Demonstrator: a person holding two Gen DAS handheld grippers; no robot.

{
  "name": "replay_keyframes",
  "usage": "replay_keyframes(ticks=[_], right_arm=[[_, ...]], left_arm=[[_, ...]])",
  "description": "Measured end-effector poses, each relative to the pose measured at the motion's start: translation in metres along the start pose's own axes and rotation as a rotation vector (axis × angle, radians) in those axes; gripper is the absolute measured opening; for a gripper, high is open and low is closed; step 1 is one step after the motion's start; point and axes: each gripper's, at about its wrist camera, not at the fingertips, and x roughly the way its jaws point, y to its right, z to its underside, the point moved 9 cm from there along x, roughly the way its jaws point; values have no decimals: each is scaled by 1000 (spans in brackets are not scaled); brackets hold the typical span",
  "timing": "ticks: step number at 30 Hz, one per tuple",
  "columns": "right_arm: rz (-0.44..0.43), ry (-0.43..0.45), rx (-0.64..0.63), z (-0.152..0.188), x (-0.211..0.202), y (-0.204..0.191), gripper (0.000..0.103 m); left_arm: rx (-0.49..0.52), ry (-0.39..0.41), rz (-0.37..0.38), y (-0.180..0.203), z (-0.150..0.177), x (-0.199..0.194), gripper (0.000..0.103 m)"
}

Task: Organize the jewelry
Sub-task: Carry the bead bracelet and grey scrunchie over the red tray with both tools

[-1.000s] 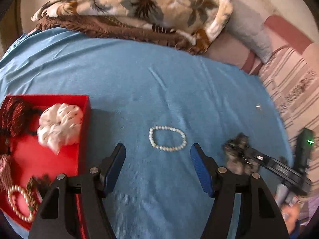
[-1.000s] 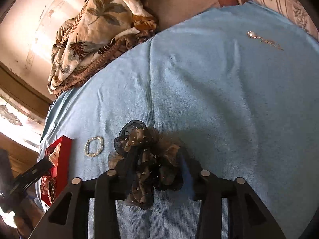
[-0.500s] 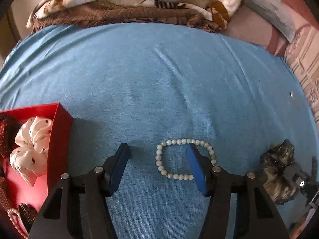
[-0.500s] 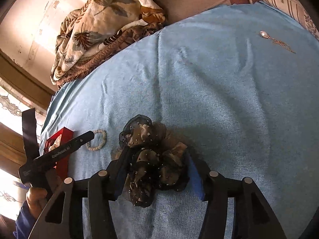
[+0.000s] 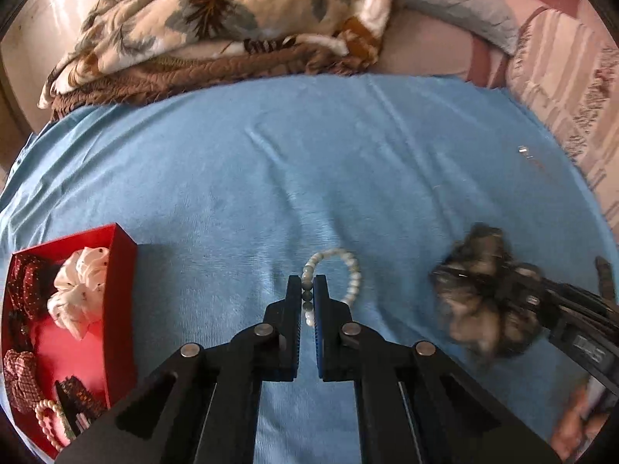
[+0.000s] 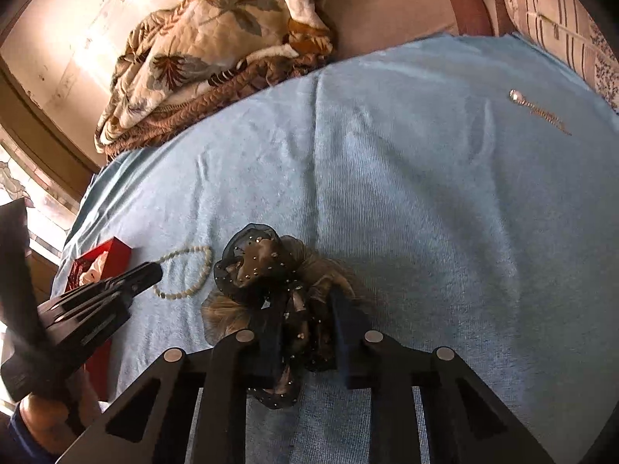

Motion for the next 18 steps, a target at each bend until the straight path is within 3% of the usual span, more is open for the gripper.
replay_keyframes(ticks=[12, 18], right_arm=[[-6, 67, -19, 2, -19, -12, 22], [4, 106, -27, 7, -33, -19, 22]], left_arm=[[-32, 102, 104, 6, 13, -97, 6], [-42, 148, 87, -12, 19, -134, 6]])
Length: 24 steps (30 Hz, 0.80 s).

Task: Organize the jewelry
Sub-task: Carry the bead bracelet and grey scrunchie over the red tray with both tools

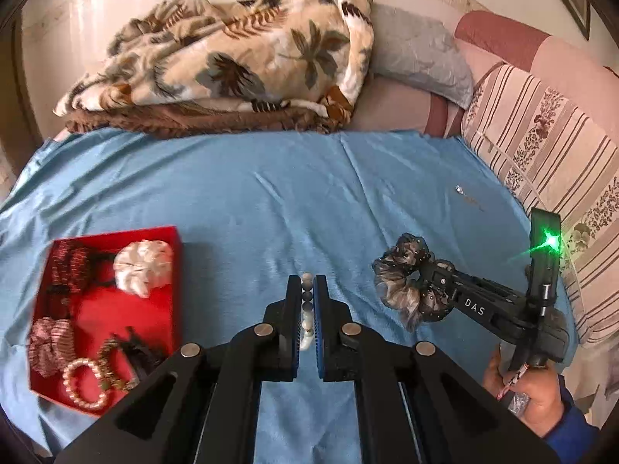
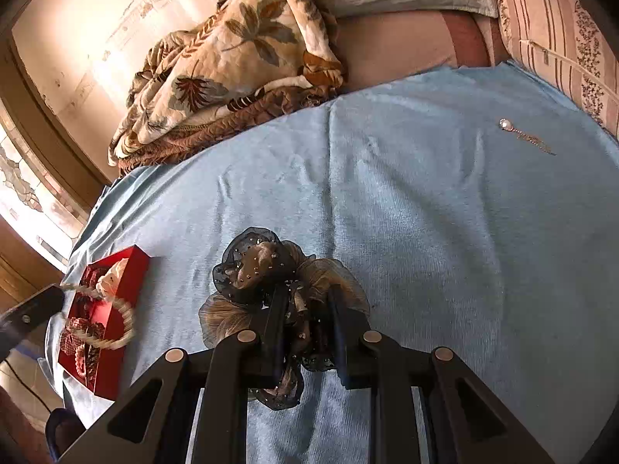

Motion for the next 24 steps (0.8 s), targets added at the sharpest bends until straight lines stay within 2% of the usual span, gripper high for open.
replay_keyframes(ticks=[7, 17, 24], right_arm=[[-11, 6, 5, 25, -14, -13, 22], [8, -27, -14, 76, -23, -27, 22], [26, -41, -27, 94, -30, -30, 22]], left_arm=[[3, 63, -59, -27, 12, -48, 6], [-108, 131, -115, -102, 31, -111, 6], [-147, 164, -171, -153, 47, -143, 6]])
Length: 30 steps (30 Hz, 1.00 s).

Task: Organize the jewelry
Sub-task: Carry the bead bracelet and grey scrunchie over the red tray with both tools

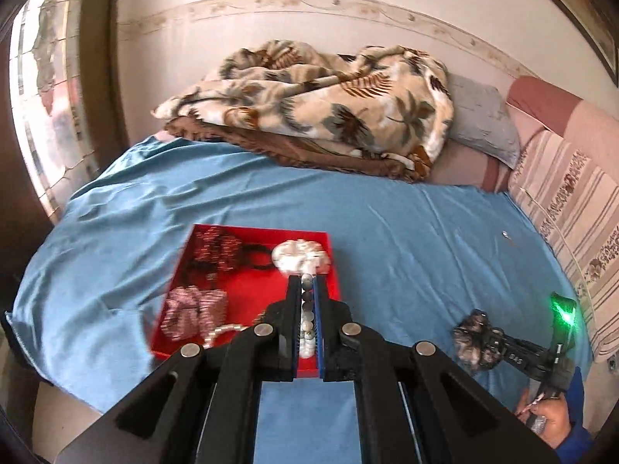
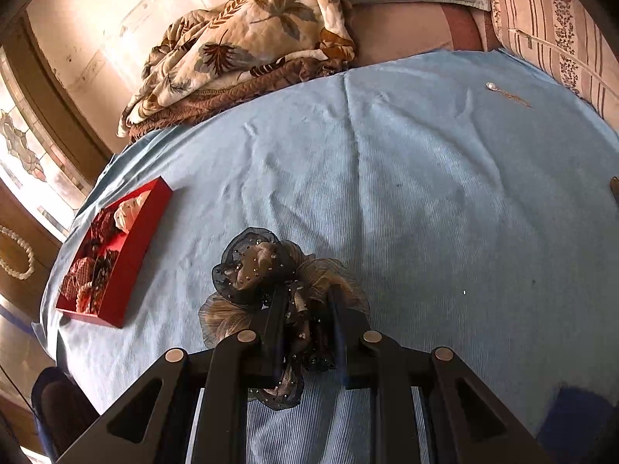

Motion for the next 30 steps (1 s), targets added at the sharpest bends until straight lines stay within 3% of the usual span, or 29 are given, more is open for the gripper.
replay_keyframes(ticks=[9, 15, 30], right_arm=[[1, 7, 13, 4, -14, -3, 22], [-12, 32, -22, -9, -32, -21, 22], [-62, -23, -148, -21, -11, -117, 22]], left_arm=[[-77, 2, -18, -49, 6, 1, 6], [-130, -15, 13, -62, 10, 19, 6], [-233, -97, 147, -56, 2, 119, 6]])
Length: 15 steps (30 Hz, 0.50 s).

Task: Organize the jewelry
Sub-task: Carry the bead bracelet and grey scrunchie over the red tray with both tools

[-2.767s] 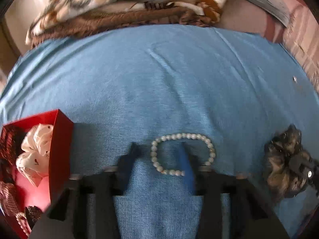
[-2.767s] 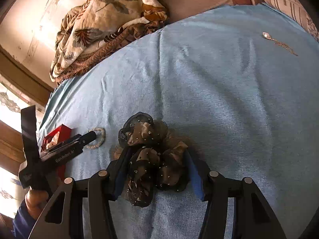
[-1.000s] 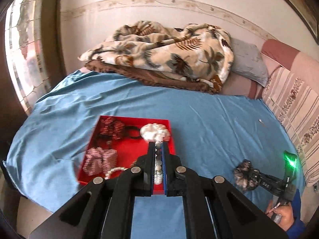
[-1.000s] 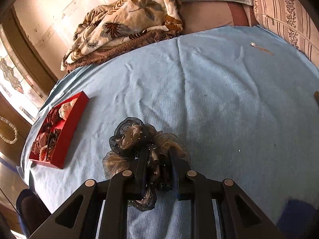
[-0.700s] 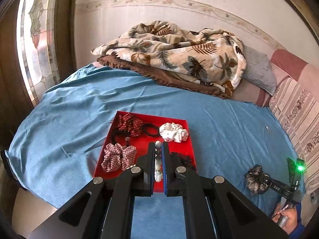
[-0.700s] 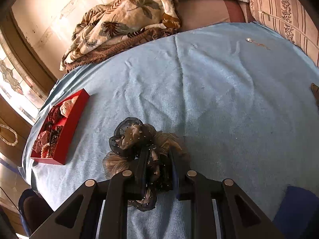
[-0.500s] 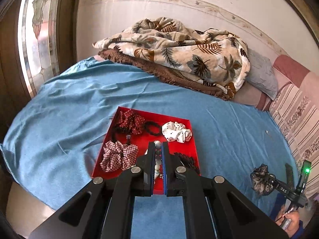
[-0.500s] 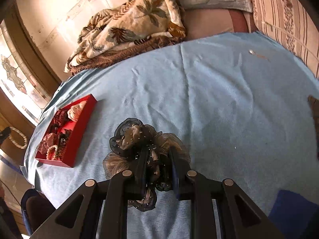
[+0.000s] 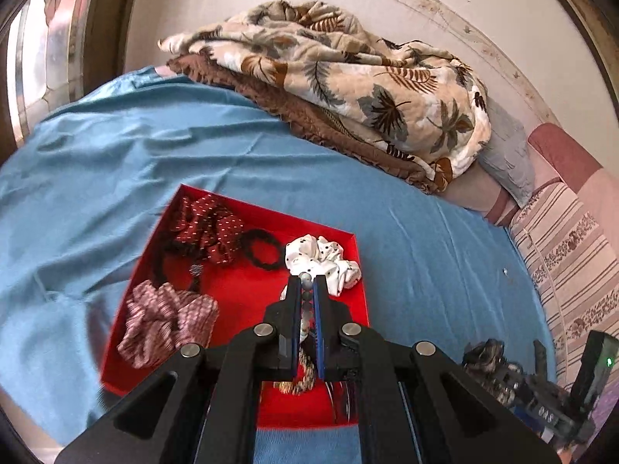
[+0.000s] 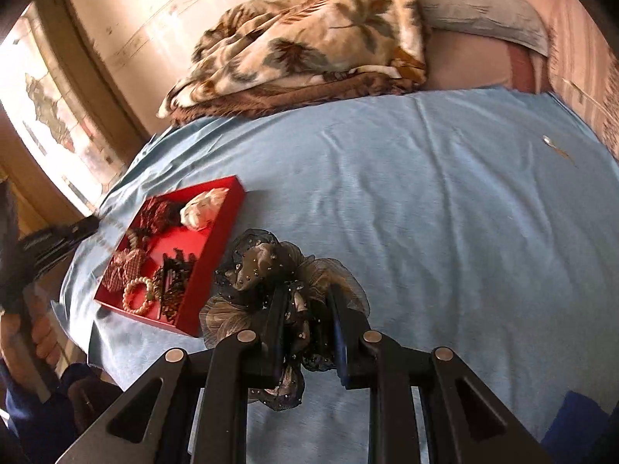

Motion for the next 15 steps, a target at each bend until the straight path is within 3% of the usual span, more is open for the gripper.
replay_keyframes(ticks=[8, 15], right_arm=[[-13, -25, -74, -19, 30, -51, 22], [-46, -30, -129, -52, 66, -108, 22]], left_arm=[[-9, -23, -27, -32, -8, 46, 6], [-100, -102, 5, -69, 1, 67, 6]])
